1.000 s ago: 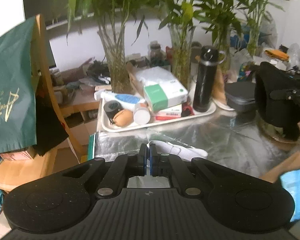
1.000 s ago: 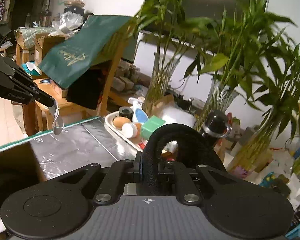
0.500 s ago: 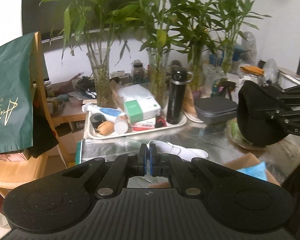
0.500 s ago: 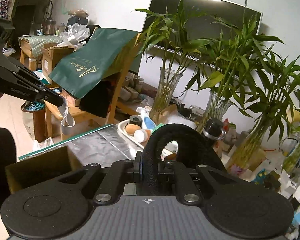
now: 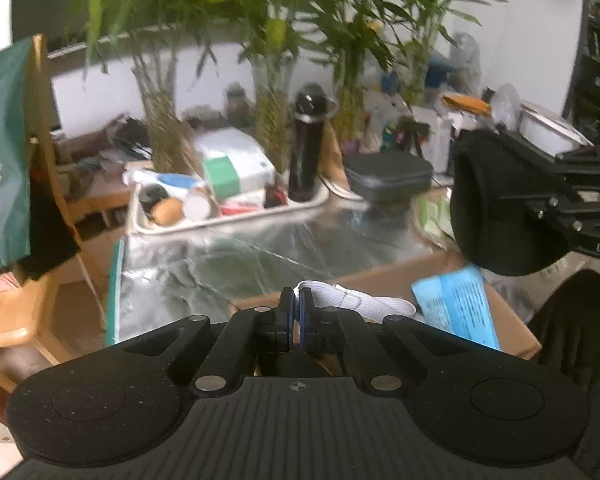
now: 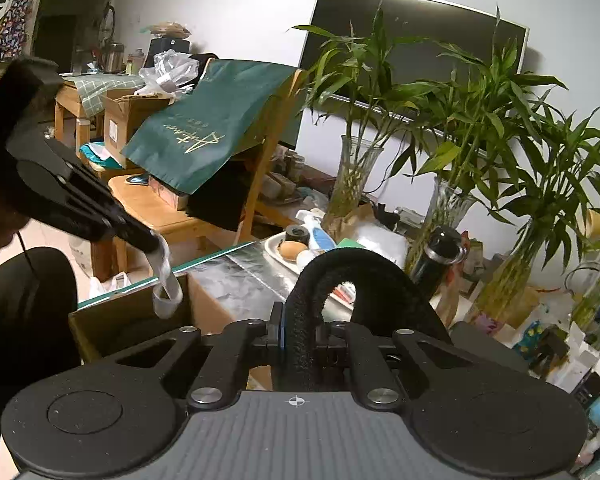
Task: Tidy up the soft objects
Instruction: 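Grasp the black fabric item with the right gripper and lift while the left carries the white item, then drop the white item into the box with the left gripper while the right carries the black item, then lower the black fabric item into the box and open the right gripper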
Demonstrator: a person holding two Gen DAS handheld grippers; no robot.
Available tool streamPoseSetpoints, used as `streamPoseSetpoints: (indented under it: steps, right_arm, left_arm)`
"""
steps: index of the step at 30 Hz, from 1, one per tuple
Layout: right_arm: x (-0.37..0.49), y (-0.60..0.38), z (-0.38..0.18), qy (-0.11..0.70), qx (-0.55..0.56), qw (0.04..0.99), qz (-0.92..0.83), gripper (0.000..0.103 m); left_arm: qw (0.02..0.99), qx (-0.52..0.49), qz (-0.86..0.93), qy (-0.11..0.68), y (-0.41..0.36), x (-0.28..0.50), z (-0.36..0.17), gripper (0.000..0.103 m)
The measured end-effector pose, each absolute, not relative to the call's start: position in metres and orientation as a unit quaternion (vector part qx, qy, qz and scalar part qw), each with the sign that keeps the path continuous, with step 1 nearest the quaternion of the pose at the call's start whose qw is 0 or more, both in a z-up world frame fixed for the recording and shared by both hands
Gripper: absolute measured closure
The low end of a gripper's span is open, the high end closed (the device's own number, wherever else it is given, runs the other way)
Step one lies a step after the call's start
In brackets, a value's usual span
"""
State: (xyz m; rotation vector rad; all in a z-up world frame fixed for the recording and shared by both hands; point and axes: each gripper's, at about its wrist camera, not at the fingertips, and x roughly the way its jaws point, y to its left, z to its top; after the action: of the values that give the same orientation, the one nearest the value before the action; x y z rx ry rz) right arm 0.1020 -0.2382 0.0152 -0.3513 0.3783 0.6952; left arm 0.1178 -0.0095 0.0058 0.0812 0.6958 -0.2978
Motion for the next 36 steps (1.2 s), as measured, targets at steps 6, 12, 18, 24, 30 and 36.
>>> streamPoseSetpoints:
  steps: [6,12,18,24,30,36]
  right_arm:
    - [0.093,-0.24,0.012,0.187,-0.168,0.907,0.339,0.09]
    - [0.087,-0.243,0.01,0.191,-0.165,0.906,0.339,0.09]
    - [0.084,-0.243,0.008,0.194,-0.165,0.905,0.342,0.09]
    - [0.081,-0.239,0.003,0.2,-0.172,0.9,0.348,0.09]
    - [0.079,-0.222,-0.002,0.199,-0.201,0.887,0.366,0.09]
    - [0.073,-0.188,-0.001,0.19,-0.271,0.856,0.396,0.09]
  left_arm:
    - [0.923,0.059,-0.158,0.345,-0.017,0.11,-0.007,0.07]
    - [0.924,0.068,-0.146,0.346,-0.018,0.1,-0.009,0.053]
    - [0.922,0.064,-0.137,0.356,-0.016,0.092,-0.011,0.053]
    - [0.92,0.06,-0.137,0.363,-0.011,0.082,-0.011,0.052]
    - [0.919,0.056,-0.143,0.364,-0.008,0.068,-0.011,0.052]
    - [0.92,0.057,-0.14,0.362,-0.003,0.062,-0.009,0.052]
